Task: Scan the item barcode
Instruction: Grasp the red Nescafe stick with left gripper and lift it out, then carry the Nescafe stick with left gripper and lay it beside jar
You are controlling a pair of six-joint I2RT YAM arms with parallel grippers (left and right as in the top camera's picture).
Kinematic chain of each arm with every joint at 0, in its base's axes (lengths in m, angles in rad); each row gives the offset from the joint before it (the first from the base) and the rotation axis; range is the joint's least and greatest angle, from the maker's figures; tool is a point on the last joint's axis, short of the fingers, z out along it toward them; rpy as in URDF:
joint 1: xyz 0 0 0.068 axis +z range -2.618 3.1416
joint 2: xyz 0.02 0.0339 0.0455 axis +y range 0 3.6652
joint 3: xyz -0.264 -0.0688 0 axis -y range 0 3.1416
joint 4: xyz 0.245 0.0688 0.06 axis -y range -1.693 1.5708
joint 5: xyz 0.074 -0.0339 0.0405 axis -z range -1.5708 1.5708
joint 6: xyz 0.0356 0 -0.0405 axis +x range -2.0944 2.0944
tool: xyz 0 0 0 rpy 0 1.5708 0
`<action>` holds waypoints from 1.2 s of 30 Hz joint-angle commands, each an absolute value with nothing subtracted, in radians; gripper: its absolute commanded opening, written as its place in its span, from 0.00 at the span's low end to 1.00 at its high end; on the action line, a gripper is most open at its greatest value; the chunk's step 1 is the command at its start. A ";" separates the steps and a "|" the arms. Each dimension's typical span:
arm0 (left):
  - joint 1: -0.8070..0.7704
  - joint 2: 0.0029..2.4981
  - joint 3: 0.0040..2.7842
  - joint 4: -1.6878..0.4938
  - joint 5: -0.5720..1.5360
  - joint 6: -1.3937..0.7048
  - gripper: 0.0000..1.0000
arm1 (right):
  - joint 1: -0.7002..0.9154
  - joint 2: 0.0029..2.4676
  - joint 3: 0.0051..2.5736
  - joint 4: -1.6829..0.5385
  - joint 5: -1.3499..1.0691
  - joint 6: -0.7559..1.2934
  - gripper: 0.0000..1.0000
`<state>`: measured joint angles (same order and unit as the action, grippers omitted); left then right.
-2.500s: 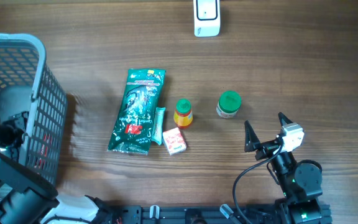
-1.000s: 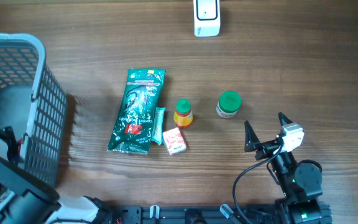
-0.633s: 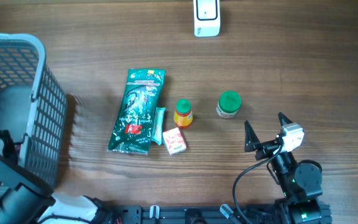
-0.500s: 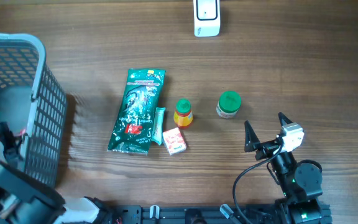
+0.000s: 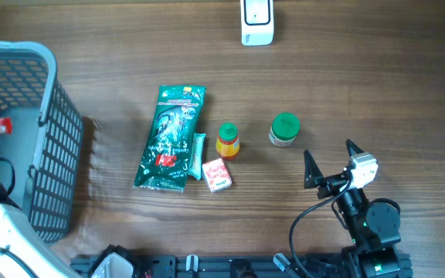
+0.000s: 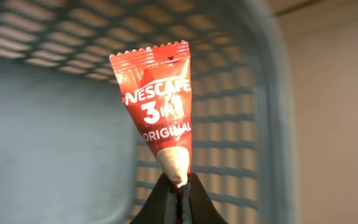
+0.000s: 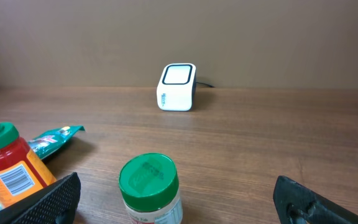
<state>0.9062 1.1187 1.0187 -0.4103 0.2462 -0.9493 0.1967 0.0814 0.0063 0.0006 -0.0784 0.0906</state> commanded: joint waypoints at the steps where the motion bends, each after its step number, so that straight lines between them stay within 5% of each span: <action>1: 0.879 1.065 1.040 -0.353 0.404 -0.984 0.04 | 0.200 0.081 0.005 0.004 -0.086 0.107 0.99; 16: 0.311 0.936 1.042 -0.244 0.422 -0.900 0.04 | 0.200 0.081 0.005 0.004 -0.086 0.107 1.00; 25: -0.027 0.939 1.042 -0.373 0.376 -0.851 0.04 | 0.200 0.081 0.005 0.004 -0.086 0.107 1.00; 36: -0.482 1.207 1.042 -0.514 0.159 -0.622 0.04 | 0.200 0.081 0.005 0.004 -0.086 0.107 1.00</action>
